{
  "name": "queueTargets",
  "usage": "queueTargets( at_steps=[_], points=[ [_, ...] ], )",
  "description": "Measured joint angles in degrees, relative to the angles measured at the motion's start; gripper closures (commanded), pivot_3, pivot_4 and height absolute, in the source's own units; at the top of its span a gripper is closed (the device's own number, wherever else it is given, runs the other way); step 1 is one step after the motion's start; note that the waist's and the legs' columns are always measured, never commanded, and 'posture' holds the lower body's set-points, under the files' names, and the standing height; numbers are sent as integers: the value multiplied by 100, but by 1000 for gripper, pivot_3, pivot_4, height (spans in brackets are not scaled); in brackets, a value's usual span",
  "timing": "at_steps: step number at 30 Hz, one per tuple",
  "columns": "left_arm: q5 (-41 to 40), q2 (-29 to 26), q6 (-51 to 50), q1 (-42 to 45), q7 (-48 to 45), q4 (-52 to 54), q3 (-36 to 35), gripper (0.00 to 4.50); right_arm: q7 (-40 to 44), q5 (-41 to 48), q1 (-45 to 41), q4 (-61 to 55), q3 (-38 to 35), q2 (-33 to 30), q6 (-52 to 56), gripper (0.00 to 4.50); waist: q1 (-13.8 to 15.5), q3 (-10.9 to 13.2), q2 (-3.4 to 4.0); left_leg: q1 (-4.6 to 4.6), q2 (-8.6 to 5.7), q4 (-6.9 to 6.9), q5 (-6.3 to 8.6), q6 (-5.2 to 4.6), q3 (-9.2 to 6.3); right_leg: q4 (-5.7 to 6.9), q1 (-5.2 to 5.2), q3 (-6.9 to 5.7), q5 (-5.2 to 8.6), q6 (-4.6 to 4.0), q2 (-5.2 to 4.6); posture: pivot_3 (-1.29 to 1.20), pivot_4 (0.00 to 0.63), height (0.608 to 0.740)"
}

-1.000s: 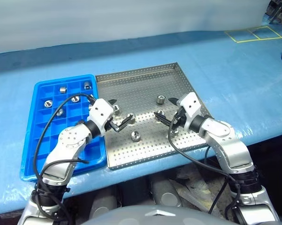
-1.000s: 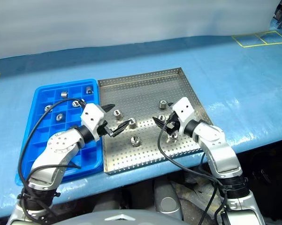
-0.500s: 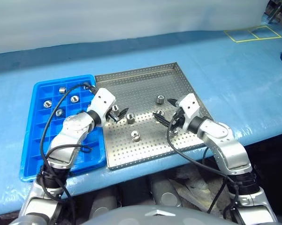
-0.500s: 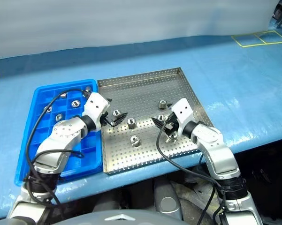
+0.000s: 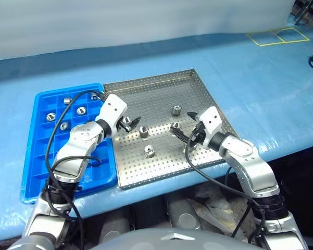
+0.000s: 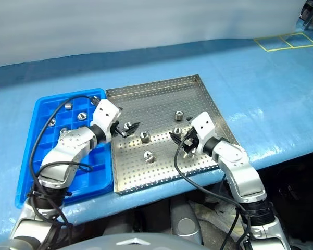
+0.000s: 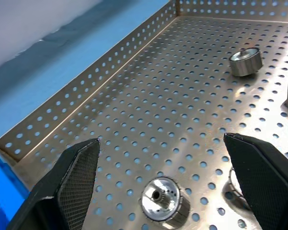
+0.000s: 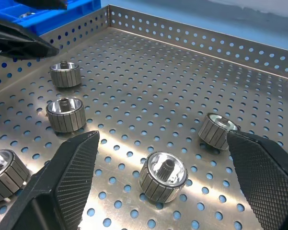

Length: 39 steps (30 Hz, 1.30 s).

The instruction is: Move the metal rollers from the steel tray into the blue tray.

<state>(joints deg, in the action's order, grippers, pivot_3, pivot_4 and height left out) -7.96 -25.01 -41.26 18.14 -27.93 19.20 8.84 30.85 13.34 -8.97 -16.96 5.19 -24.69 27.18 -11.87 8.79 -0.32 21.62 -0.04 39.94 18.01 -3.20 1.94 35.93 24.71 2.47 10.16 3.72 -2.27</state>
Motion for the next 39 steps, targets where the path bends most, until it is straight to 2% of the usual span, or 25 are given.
queueTargets(
  at_steps=[11, 32, 35, 38, 39],
  points=[
    [6, -219, -387, -233, -244, 116, 290, 0, 0, 0, 1, -4, -3, -9, -38, 27, -65, 0, 0, 0, -1, 0, 0, 0, 0, 0, -1, 0, 0, 0, 1, -293, 150, 740],
    [147, 33, -390, -115, -211, -437, 751, 0, 2, 30, 12, -132, -21, -6, -47, 27, -143, 0, 0, 0, -1, 0, 0, 0, 0, 0, -1, 2, 0, 1, 1, -302, 150, 740],
    [175, 89, -338, -70, -204, -540, 791, 616, 1, 32, 6, -132, -27, -6, -47, 0, -143, 0, 0, 0, -1, 0, 0, 0, 0, 0, 0, 2, 0, 1, 1, -307, 150, 740],
    [187, 128, -320, -33, -204, -559, 794, 1543, 0, 33, 5, -132, -38, -6, -48, 0, -145, 0, 0, 0, -1, 0, 0, 0, 0, 0, -1, 2, 0, 1, 1, -307, 150, 740],
    [189, 136, -318, -30, -203, -564, 796, 1543, 0, 33, 5, -133, -41, -6, -48, 0, -145, 0, 0, 0, -1, 0, 0, 0, 0, 0, -1, 2, 0, 1, 1, -307, 150, 740]
  ],
)
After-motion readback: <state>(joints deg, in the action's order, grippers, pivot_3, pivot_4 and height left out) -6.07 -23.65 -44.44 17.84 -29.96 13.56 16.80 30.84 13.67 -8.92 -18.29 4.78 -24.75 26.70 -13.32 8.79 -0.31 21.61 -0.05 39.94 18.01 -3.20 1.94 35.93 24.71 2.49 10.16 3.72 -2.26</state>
